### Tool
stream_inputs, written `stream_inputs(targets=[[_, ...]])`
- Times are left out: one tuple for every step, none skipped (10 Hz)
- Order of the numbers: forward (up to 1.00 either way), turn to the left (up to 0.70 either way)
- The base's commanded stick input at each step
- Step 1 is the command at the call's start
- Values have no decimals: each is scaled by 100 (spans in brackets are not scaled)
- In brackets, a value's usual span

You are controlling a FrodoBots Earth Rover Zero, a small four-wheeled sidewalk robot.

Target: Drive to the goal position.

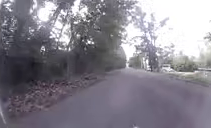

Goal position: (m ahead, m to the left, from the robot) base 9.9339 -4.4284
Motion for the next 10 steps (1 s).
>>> stream_inputs(targets=[[70,0],[70,0],[70,0],[70,0],[70,0],[70,0],[70,0],[70,0],[70,0],[70,0]])
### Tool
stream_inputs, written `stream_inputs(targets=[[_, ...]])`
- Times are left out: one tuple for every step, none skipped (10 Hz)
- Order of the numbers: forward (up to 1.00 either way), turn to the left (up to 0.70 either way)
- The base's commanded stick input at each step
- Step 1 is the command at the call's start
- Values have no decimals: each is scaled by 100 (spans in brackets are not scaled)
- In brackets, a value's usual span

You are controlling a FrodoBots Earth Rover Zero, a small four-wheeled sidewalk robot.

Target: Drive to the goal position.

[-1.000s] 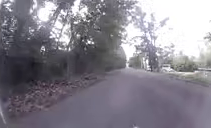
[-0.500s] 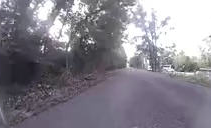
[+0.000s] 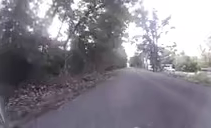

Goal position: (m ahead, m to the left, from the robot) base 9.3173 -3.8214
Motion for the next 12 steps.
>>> stream_inputs(targets=[[70,0],[70,0],[70,0],[70,-32],[70,-27],[70,-14],[70,0],[70,0],[70,0],[70,0],[70,0],[70,0]])
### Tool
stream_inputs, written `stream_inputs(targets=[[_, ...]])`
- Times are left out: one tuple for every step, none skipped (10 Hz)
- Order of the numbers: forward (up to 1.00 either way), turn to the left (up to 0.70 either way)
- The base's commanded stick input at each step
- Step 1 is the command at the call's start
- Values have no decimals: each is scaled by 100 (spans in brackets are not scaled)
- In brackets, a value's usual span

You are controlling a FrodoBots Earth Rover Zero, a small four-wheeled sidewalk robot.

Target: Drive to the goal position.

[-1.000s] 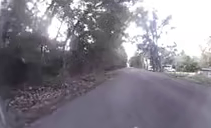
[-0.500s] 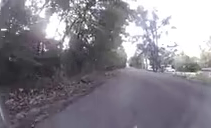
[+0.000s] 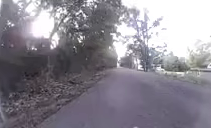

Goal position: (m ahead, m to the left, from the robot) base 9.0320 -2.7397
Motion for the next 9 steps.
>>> stream_inputs(targets=[[70,0],[70,0],[70,0],[70,0],[70,0],[70,0],[70,0],[70,0],[70,0]])
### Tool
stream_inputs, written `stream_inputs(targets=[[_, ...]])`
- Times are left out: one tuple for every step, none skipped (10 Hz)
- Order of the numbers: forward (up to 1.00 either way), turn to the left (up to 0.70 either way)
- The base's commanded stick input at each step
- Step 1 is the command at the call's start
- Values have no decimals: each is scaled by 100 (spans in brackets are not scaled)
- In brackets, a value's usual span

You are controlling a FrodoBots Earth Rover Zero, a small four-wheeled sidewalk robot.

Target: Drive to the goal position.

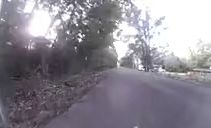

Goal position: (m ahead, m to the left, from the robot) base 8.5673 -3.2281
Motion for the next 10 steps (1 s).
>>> stream_inputs(targets=[[70,0],[70,-1],[70,-2],[70,-12],[70,-29],[70,0],[70,0],[70,0],[70,0],[70,0]])
